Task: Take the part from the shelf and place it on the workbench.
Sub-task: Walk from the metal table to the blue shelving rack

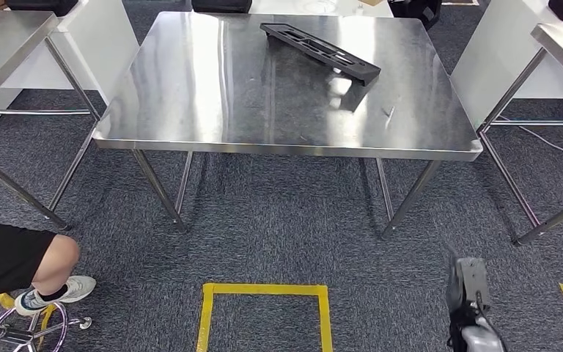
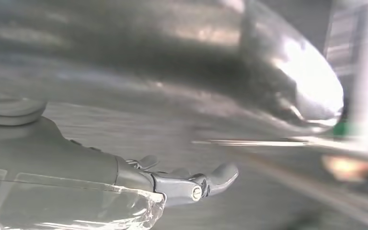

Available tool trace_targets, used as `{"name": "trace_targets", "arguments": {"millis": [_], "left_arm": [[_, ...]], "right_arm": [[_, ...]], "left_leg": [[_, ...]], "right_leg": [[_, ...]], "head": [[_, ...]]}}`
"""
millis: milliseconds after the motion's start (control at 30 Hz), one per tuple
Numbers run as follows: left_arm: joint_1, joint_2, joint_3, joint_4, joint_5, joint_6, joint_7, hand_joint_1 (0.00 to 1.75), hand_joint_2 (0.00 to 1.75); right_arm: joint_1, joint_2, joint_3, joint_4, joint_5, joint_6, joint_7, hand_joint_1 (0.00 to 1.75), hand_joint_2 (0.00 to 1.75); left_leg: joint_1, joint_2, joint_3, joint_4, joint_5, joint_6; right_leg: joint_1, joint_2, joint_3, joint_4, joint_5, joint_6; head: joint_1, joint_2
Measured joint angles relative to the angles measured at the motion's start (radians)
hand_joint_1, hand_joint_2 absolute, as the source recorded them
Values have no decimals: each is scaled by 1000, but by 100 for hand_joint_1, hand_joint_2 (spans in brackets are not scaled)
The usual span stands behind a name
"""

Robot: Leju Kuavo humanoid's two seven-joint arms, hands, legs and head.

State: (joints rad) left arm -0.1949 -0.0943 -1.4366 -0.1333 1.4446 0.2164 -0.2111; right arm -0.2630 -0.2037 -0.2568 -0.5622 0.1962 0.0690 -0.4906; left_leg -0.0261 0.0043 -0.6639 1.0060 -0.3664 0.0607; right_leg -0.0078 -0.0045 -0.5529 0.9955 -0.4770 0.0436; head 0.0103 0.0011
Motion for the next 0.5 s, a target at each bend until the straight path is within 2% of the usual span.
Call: {"name": "trace_targets", "arguments": {"millis": [100, 233, 300, 400, 500], "left_arm": [[0, 13, 0, 0, 0, -1, -2, 0, 0], [0, 18, 0, 1, -12, -1, -12, 0, 0], [-2, 20, -1, 1, -17, -3, -15, 0, 0], [-6, 24, -2, 1, -18, -6, -7, 0, 0], [-16, 34, -3, 1, -18, -12, 16, 0, 0]], "right_arm": [[-21, -2, 0, -102, -13, 11, 21, 0, 0], [-22, -2, 3, -162, -11, 23, 36, 0, 0], [-24, -2, 10, -144, 16, 15, 101, 0, 0], [-24, 3, 38, -34, 83, -55, 214, 0, 0], [6, 29, 78, 102, 164, -145, 419, 0, 0]], "left_leg": [[0, -3, 0, 0, 2, 2], [-2, -4, -1, 0, 2, 2], [-2, -3, -1, 0, 2, 2], [-2, -5, -1, 0, 2, 2], [-1, -7, -1, 0, 1, 2]], "right_leg": [[-2, -3, 0, 0, 0, 0], [-2, -4, 0, 0, 1, 1], [-2, -4, 0, 0, 1, 1], [-2, -5, 0, 0, 0, 1], [-2, -7, 0, 0, 0, 1]], "head": [[0, 0], [0, 0], [0, 0], [0, 0], [0, 0]]}}
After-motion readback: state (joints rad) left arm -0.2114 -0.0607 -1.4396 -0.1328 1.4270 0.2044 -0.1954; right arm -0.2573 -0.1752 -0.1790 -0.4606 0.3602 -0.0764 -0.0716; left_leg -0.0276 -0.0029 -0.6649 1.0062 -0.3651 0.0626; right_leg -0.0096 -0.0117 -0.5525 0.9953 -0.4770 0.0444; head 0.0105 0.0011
